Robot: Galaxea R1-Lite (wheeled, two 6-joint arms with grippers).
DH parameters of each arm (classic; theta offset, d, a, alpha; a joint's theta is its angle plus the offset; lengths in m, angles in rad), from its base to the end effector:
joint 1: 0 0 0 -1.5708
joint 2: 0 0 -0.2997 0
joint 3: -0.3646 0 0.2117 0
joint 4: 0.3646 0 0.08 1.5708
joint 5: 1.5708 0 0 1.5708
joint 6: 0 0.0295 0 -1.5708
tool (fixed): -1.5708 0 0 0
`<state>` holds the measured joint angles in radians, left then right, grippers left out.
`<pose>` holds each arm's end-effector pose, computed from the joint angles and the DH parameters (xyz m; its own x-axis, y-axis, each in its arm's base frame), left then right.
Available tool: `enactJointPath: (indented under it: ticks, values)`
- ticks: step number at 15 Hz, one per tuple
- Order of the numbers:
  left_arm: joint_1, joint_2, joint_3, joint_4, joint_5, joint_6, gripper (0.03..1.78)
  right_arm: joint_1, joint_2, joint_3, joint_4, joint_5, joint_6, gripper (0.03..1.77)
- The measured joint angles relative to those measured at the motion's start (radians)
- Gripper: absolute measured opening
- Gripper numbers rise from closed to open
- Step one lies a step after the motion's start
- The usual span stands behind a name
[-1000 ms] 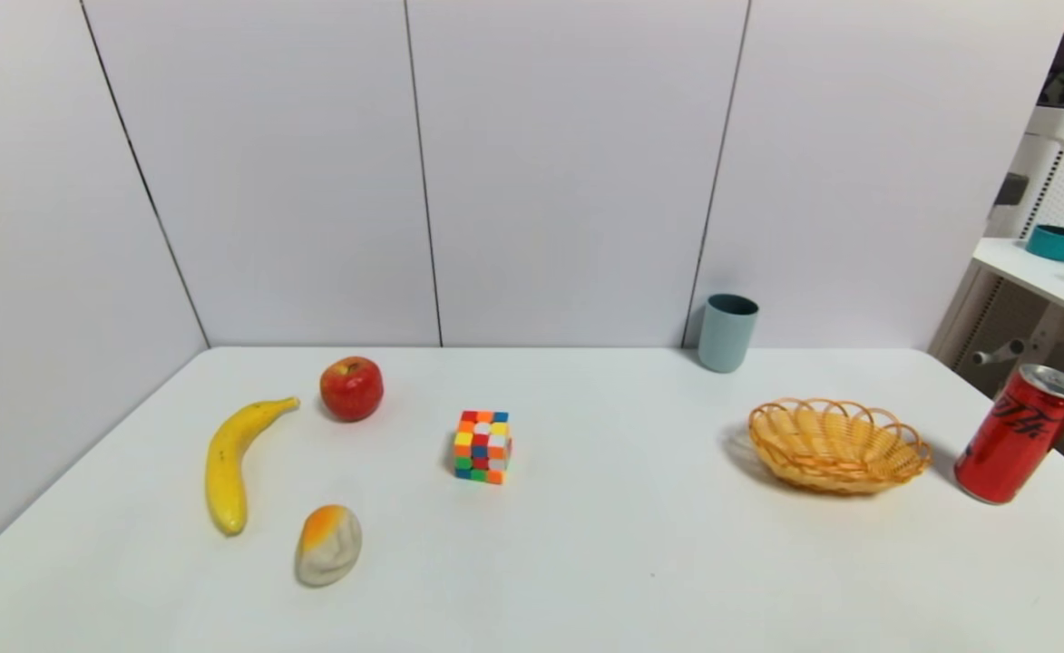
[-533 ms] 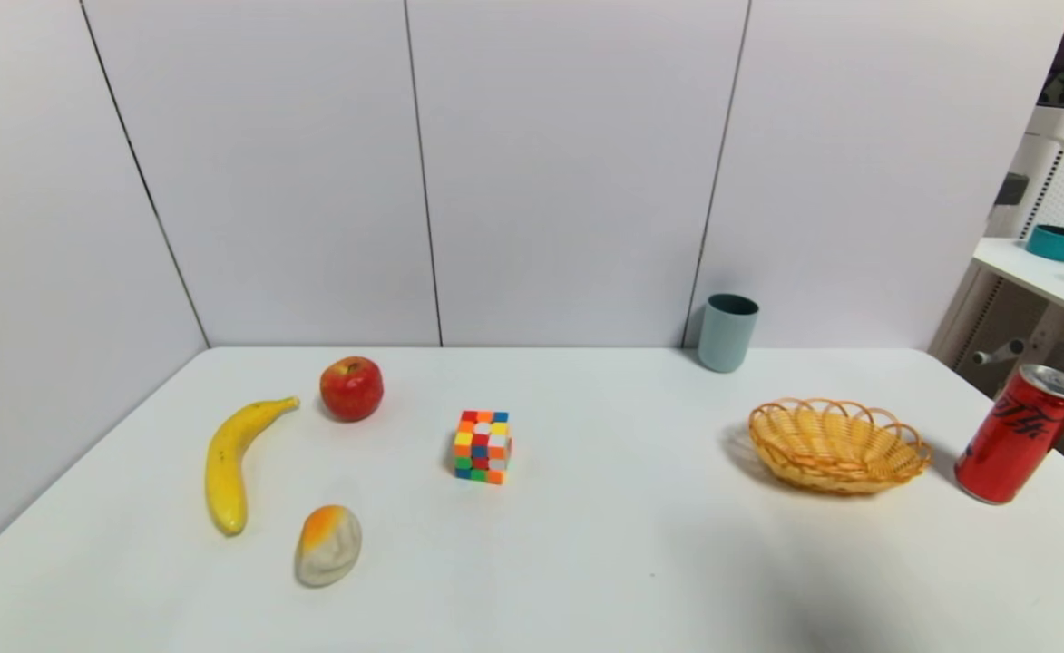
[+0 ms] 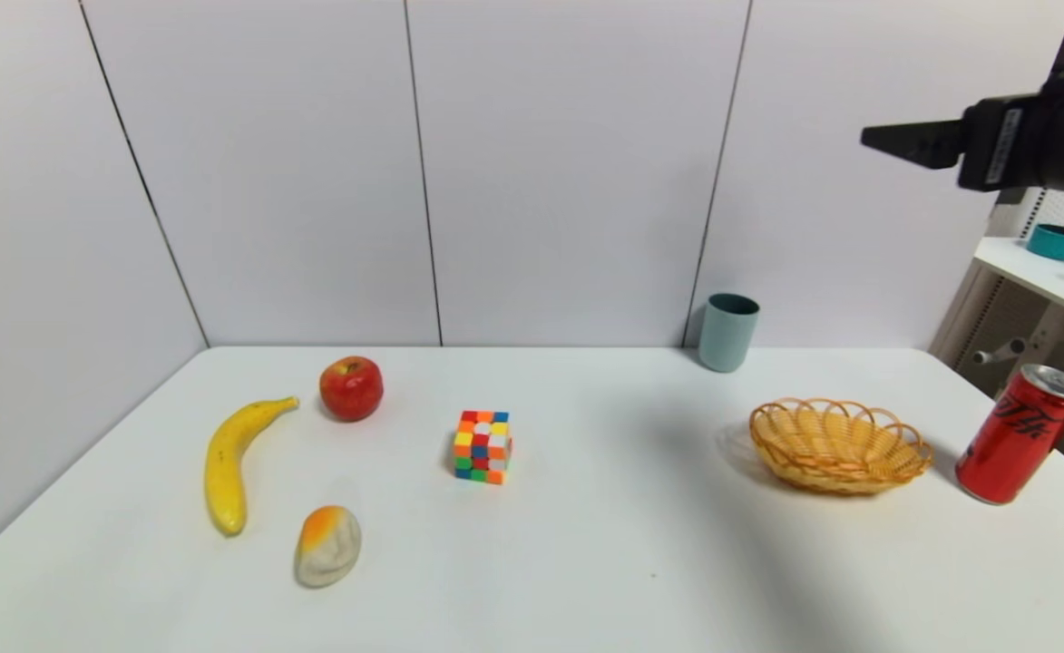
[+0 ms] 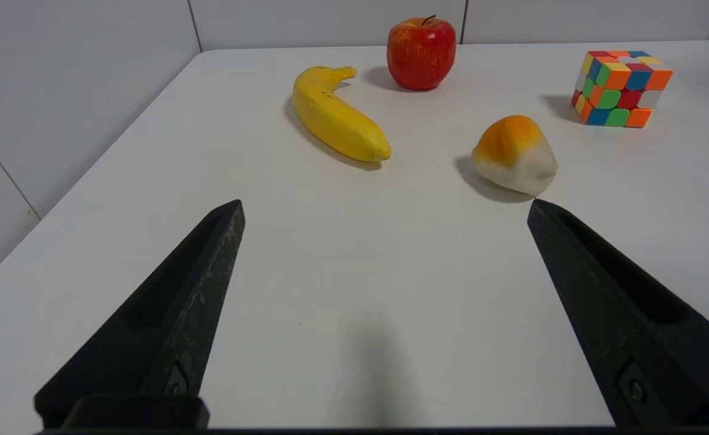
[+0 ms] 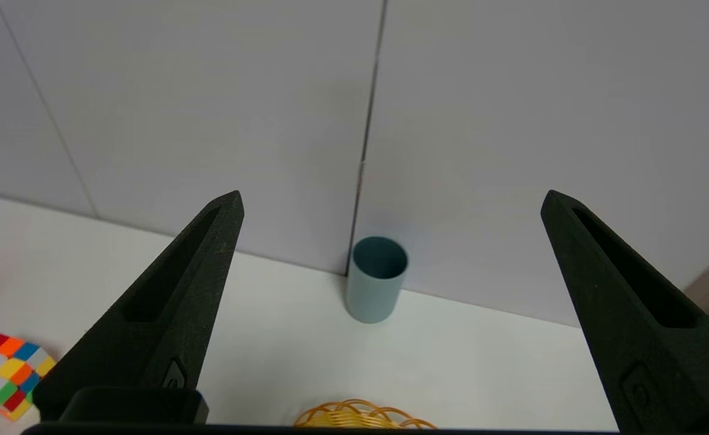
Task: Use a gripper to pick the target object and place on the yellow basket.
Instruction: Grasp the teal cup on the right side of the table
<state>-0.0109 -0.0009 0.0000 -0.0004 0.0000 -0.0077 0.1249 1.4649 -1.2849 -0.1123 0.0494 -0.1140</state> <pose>0.0075 -0.0001 0.0755 0.9999 -0.0109 0.0013 0.0109 0.9999 -0.0077 0.2832 0.0370 0.3295 0.9826 0.1731 -0.0676 -0.1798 0.9775 -0.1102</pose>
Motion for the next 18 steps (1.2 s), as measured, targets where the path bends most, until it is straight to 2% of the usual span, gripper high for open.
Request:
enactJointPath:
  ticks: [3,7,10,13,18]
  values:
    - [0.000,0.000,0.000,0.000,0.000,0.000,1.69,0.011,0.170,-0.049,-0.003,0.063,-0.002,1.70]
    - [0.000,0.000,0.000,0.000,0.000,0.000,1.69,0.001,0.409,-0.125,-0.070,0.073,0.002,1.70]
    - [0.000,0.000,0.000,0.000,0.000,0.000,1.69,-0.009,0.529,-0.140,-0.110,0.067,0.059,1.70]
    - [0.000,0.000,0.000,0.000,0.000,0.000,1.69,-0.011,0.597,-0.126,-0.167,0.007,0.122,1.70]
    - [0.000,0.000,0.000,0.000,0.000,0.000,1.69,-0.026,0.669,-0.064,-0.284,-0.003,0.137,1.70]
